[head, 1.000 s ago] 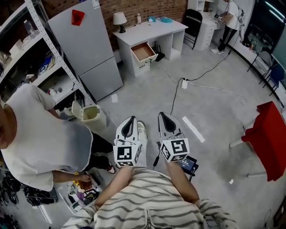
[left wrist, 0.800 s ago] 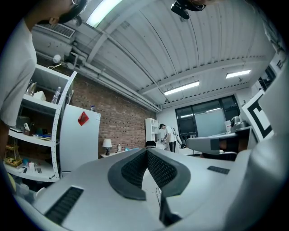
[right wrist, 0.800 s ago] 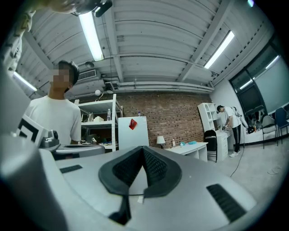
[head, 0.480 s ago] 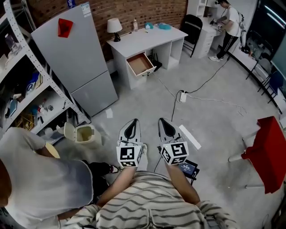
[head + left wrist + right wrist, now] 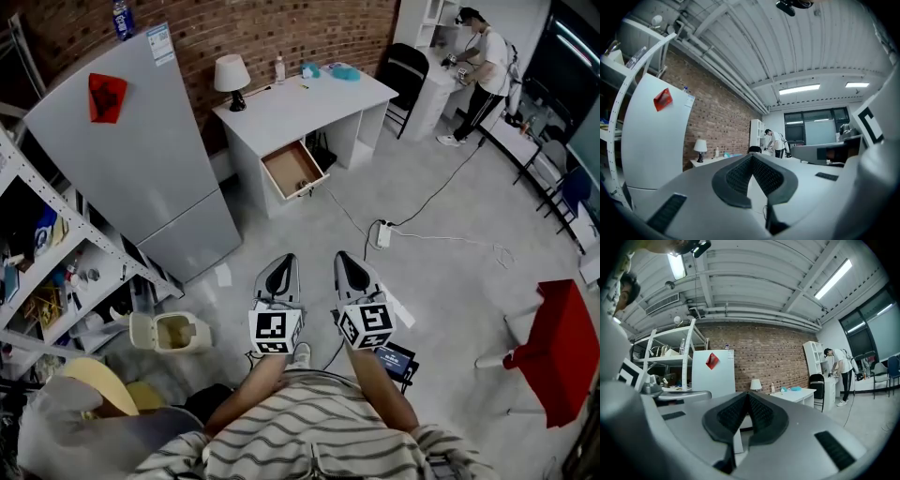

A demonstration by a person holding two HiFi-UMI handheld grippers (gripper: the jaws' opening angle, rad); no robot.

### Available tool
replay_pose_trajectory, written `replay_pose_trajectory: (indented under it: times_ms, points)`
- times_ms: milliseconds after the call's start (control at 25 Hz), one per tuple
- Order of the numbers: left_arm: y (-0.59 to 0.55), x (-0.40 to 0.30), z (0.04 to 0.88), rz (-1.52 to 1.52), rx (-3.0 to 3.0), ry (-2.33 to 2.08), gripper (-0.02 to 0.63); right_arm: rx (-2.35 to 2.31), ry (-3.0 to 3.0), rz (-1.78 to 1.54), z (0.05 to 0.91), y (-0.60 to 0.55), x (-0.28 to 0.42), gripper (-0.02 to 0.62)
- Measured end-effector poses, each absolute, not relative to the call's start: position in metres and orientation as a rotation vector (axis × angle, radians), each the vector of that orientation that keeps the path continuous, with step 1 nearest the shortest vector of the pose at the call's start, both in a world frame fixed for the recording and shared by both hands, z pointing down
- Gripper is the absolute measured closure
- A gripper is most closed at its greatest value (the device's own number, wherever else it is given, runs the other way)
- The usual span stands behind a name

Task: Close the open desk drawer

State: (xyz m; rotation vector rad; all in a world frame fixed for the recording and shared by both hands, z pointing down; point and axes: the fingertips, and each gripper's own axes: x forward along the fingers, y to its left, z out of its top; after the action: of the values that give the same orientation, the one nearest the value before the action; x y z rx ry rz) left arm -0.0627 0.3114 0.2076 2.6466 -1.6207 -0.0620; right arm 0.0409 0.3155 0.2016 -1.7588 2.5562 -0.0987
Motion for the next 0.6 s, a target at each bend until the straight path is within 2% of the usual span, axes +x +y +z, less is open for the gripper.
replay_pose_trajectory:
  times_ms: [600]
  points:
    - [0.169,-0.047,0.217,-0.008,2.668,-1.602,0.6,-1.761,2.541,-0.167,0.218,0.169,0.049,0.584]
